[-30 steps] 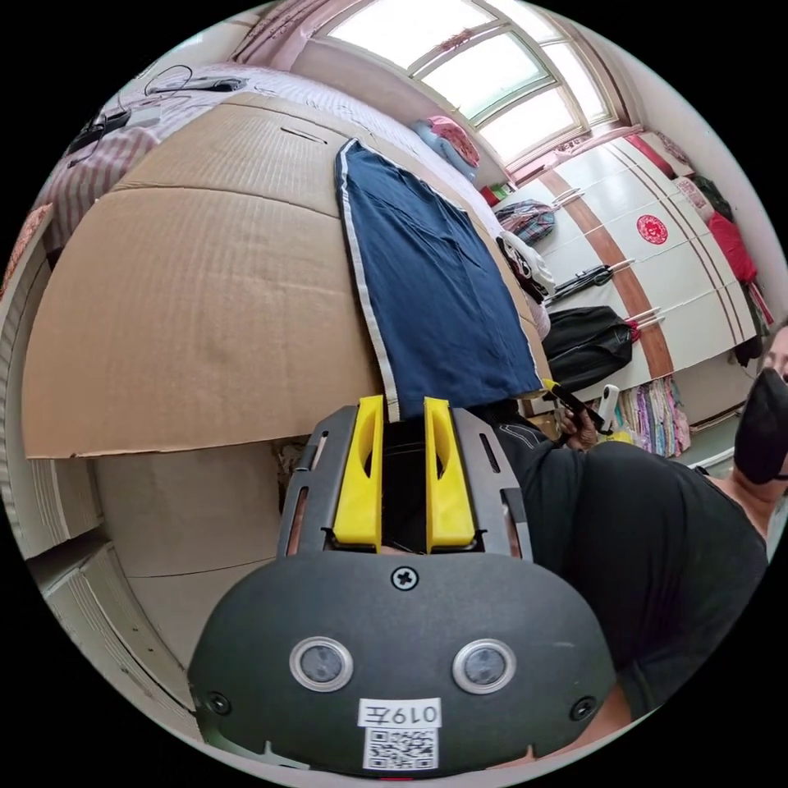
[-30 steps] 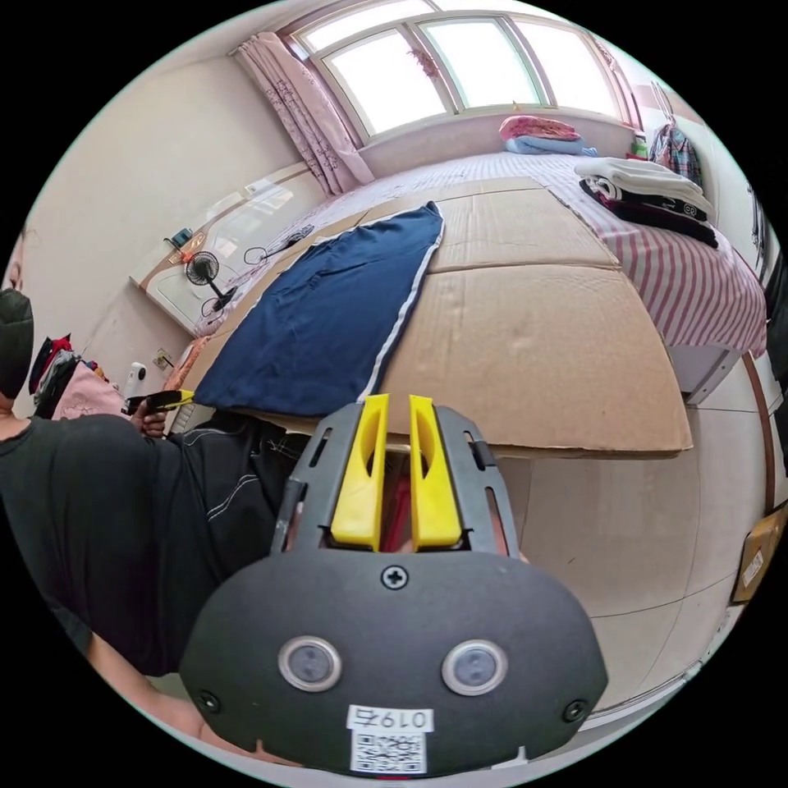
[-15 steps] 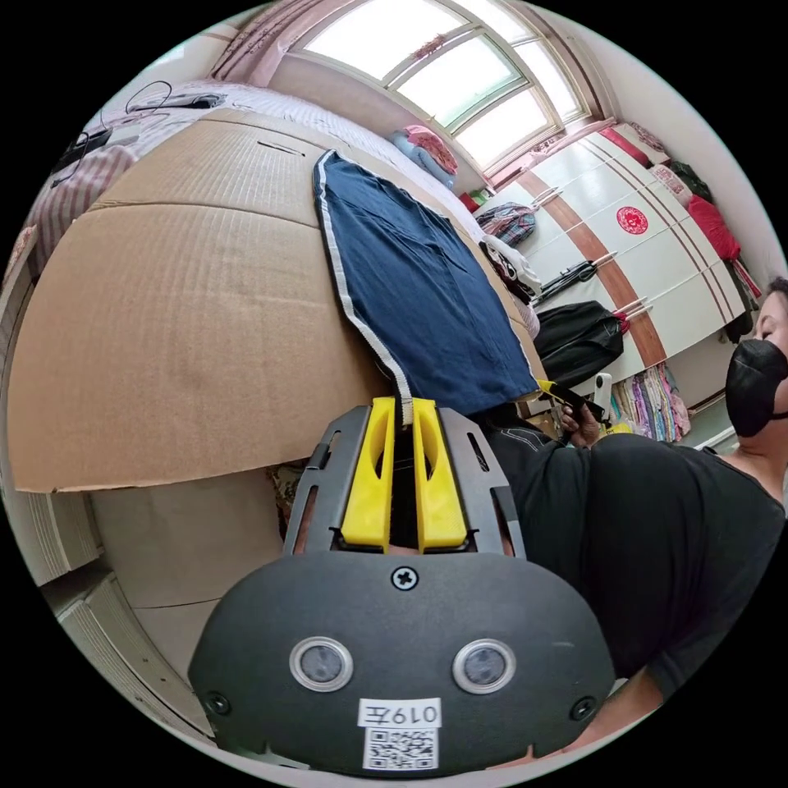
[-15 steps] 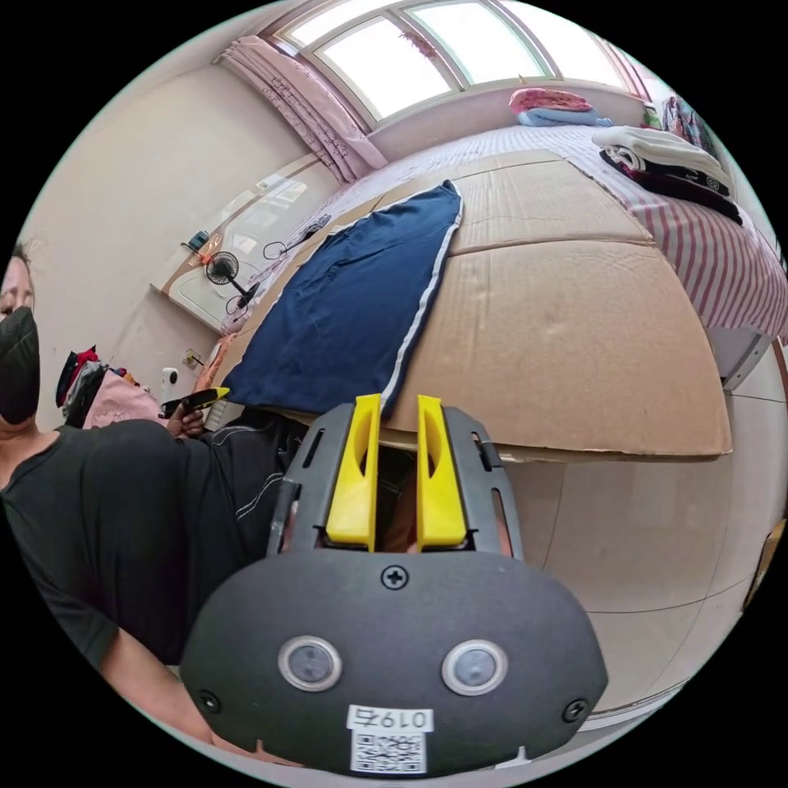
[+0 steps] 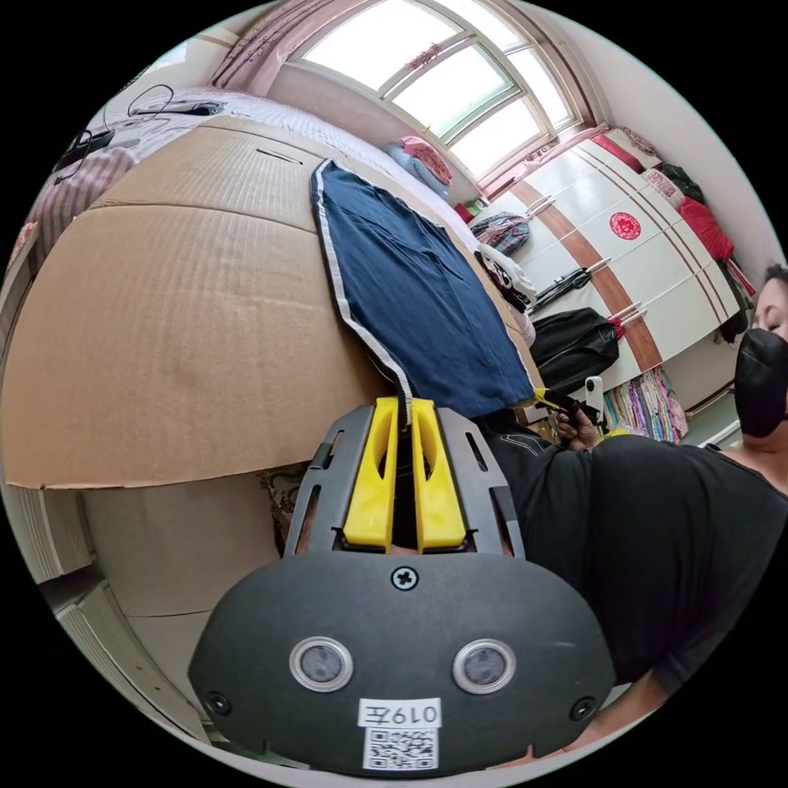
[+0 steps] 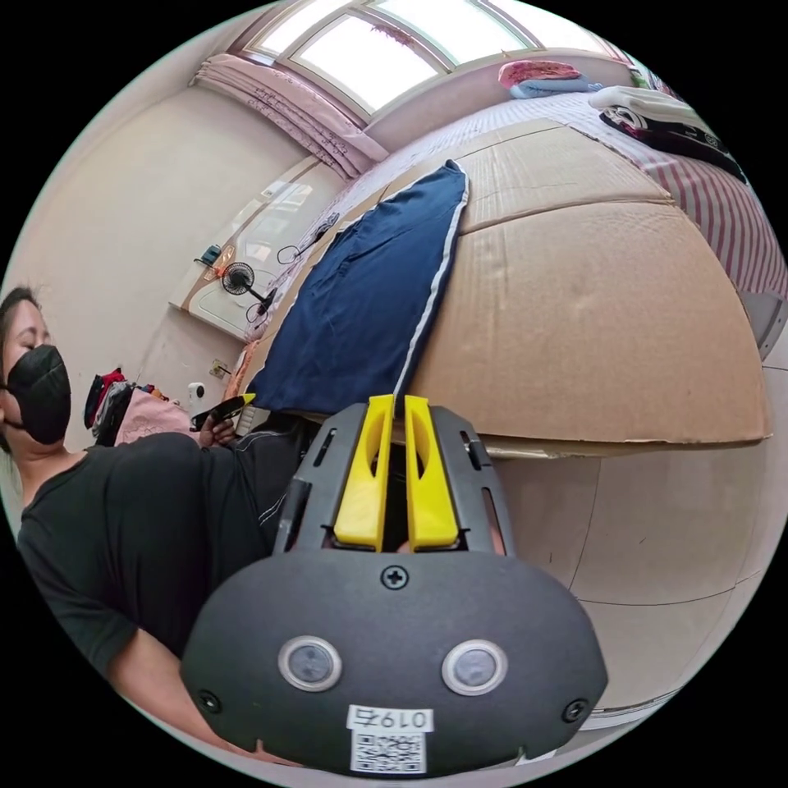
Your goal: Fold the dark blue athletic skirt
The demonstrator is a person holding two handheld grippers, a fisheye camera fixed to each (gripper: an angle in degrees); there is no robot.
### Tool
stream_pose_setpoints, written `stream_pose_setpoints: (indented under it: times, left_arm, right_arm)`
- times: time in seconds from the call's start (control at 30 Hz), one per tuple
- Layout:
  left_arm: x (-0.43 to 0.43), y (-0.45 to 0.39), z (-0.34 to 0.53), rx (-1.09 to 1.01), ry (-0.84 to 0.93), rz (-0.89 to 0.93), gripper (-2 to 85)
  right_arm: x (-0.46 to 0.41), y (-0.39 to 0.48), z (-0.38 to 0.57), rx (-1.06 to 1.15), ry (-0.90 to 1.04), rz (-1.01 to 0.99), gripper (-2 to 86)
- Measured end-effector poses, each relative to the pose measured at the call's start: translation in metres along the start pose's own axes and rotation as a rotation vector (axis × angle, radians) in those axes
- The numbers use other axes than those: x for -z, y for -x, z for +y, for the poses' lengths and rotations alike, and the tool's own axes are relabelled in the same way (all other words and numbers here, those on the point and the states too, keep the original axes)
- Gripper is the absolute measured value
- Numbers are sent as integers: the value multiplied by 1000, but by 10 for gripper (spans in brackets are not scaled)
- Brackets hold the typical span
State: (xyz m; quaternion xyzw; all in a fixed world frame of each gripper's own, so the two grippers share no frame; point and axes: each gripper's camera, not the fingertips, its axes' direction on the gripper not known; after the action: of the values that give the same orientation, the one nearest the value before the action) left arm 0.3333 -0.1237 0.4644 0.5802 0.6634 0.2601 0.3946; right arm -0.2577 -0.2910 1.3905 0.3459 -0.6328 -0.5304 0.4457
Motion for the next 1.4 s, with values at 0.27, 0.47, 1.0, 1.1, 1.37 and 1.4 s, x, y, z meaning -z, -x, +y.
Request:
stream_pose_setpoints:
  times: [0.27,0.47,1.0,1.1,1.37,1.4]
  left_arm:
    - [10,-6,-1,-73,-69,10,8]
    - [28,-4,-9,-102,-139,51,11]
    - [106,-35,-36,-423,-374,144,14]
    - [118,-45,-38,-556,-390,222,14]
    - [112,-7,-120,-475,-489,267,13]
    - [109,0,-131,-444,-493,280,13]
  right_arm:
    - [29,-44,8,-15,-143,-200,-3]
    - [54,-54,2,45,-208,-219,-4]
    - [140,-80,5,207,-459,-473,-4]
    - [154,-81,9,257,-518,-532,-2]
    - [138,-107,-71,318,-570,-501,3]
    - [135,-113,-82,311,-573,-507,3]
